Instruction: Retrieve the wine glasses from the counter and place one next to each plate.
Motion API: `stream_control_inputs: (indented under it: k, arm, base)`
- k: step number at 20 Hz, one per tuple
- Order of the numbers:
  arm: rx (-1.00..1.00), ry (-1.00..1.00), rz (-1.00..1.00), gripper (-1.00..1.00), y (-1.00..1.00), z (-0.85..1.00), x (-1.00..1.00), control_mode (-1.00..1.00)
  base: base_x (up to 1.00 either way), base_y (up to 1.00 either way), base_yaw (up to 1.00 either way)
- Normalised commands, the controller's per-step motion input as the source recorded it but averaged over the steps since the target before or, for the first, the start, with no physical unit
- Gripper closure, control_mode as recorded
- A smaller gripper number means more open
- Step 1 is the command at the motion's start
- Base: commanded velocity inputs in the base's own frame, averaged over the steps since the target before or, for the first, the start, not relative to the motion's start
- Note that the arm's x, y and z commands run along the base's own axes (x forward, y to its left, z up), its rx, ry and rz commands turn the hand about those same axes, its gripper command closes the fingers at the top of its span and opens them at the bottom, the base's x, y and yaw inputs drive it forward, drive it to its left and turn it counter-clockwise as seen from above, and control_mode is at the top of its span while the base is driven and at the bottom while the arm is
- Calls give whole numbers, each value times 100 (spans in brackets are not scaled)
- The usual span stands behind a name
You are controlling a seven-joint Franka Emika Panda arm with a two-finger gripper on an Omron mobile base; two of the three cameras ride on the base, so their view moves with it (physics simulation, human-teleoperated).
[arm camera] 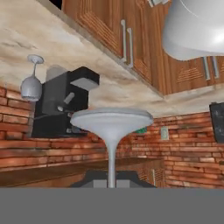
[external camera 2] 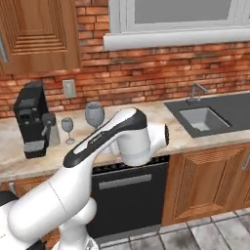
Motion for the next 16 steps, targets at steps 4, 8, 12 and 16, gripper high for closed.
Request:
stream_control_inputs:
  k: [4,8,12,16]
  arm:
    - [0,0,0,100,0,0,0,100]
    - [0,0,0,100,0,0,0,100]
    - [0,0,0,100,0,0,0,100]
    - [0,0,0,100,0,0,0,100]
  base:
    - [0,0,-100]
    - [0,0,-100]
    - [0,0,-100]
    - [0,0,-100]
